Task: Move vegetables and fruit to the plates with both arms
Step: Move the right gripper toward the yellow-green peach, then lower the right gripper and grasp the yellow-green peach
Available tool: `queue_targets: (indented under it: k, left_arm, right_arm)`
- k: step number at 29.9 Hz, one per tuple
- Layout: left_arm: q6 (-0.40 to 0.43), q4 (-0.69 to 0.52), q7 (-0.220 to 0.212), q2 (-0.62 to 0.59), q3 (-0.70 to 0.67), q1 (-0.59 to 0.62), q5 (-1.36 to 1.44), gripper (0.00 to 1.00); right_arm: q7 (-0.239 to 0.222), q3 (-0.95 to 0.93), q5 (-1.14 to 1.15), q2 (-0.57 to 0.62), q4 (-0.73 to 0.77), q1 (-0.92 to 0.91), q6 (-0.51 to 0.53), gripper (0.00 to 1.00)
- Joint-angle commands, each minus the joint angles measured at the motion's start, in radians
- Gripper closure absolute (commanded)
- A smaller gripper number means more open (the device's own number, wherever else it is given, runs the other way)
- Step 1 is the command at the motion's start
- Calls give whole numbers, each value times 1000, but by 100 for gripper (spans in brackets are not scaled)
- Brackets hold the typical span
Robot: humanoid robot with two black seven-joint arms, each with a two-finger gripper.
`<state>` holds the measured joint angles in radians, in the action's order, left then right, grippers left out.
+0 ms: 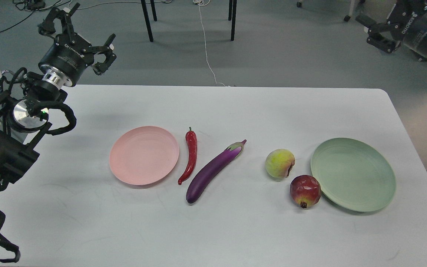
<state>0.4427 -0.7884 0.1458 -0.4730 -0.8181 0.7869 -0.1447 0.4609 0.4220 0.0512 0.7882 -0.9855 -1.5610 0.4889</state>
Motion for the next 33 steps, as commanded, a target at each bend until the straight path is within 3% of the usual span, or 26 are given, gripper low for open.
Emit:
queue_targets:
  k: [1,6,15,17,21,33]
  left_arm:
    - [-1,-2,0,-9,8,-3,-1,2]
    - [1,-2,1,-15,10,-8,-1,2]
    - [4,-2,0,-32,11,-1,1,2]
    - [1,-5,0,-30,11,-1,1,2]
    - [-4,-40,0,-38,11,-3,1,2]
    - [-7,-41,1,-36,11,0,2,2]
  right_arm:
    - [-1,188,140,-99,-73,-132,0,2]
    - [1,420,266,-270,-107,-240,0,2]
    - [5,590,607,-421,-154,-237,0,2]
    - [7,630,631,-451,-148,-211,-42,3]
    - [7,643,633,-489,-128,-147,-96,3]
    - [2,647,633,-595,-38,-97,-99,3]
